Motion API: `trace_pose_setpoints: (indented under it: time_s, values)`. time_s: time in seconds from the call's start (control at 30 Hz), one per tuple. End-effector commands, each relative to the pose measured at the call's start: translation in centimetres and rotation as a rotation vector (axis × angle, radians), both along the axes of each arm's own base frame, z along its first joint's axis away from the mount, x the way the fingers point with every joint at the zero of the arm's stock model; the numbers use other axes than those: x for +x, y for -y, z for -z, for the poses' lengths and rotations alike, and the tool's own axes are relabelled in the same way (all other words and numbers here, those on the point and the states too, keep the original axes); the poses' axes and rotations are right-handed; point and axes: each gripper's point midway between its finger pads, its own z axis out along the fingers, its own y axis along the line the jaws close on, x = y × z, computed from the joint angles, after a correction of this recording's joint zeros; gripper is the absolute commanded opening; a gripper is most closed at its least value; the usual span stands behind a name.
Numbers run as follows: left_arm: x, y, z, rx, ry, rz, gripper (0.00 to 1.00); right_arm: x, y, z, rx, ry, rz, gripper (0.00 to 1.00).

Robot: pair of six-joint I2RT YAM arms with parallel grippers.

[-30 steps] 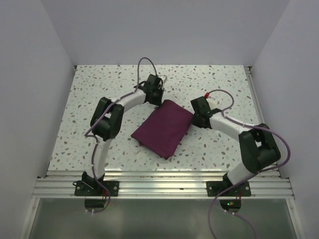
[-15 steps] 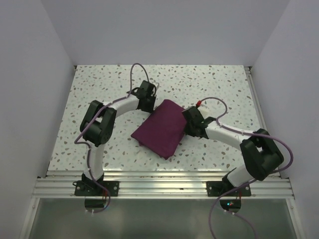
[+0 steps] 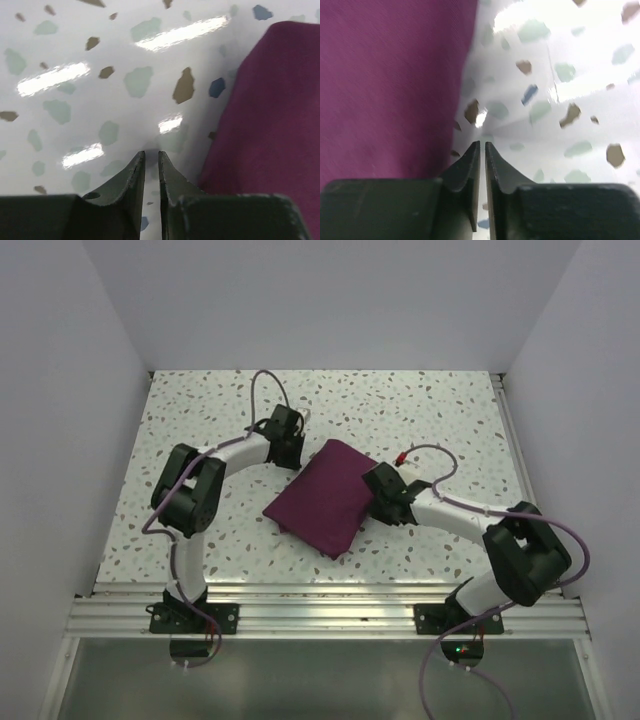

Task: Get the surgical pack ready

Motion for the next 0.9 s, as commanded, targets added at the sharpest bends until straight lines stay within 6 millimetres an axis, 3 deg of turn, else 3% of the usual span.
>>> trace_pose_setpoints:
  time_s: [0.0,0.23,0.43,0.67,0.87]
  values:
    - [-0.5,-1.8,-2.2,0.007,0.031,-0.047,0.2,-1.9,0.2,-0.8,0.038,0.017,0.049,0.18]
    - [-2.9,-5.8,-3.1,0.073,0.055,-0.131,0.2,-4.6,-1.8,-1.0,0.052,-0.027,0.064,0.18]
    - [-6.3,-8.3,-1.8,0.063,0.035,-0.179,0.2,-7.3,-2.3,-0.8,0.073,-0.028,0.079,0.18]
    - [-6.3,-8.7,-0.8,0.057,0.042,-0.185,0.18,-7.8,-3.0,-0.5,0.084,-0.016,0.065,0.16]
    - [-6.0,-6.6,-0.5,-0.027,0.044,-0.108,0.14,-6.3,-6.9,-1.5,0.109,-0.002,0.058,0.16]
